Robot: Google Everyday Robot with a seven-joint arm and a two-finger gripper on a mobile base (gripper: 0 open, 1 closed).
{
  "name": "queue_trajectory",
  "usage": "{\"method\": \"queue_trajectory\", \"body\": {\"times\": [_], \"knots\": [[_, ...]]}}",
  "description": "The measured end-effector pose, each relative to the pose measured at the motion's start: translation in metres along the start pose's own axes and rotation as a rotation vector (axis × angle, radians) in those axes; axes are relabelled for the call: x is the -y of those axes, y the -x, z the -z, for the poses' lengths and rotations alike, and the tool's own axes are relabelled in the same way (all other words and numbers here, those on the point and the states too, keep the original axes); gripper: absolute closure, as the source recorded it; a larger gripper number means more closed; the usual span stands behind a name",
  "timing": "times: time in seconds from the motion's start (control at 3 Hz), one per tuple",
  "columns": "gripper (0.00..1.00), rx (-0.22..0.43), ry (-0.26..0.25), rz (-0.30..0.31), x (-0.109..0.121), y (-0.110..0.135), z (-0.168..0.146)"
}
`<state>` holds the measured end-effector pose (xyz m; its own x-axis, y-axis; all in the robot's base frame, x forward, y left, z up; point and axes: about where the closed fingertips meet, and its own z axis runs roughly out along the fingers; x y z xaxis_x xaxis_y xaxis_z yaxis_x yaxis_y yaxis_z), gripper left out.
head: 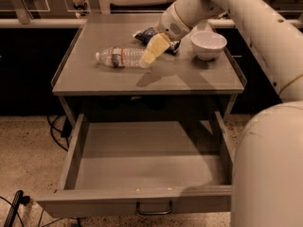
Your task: Place water bottle into top drawer
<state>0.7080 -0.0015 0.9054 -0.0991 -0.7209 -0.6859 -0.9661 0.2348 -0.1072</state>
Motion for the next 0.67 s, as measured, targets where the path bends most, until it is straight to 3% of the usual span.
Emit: {"method": "queue_trajectory", "body": {"times": [0.67], "knots": [[0.0, -0.002, 0.072, -0.051, 0.017, 0.001, -0.06]]}}
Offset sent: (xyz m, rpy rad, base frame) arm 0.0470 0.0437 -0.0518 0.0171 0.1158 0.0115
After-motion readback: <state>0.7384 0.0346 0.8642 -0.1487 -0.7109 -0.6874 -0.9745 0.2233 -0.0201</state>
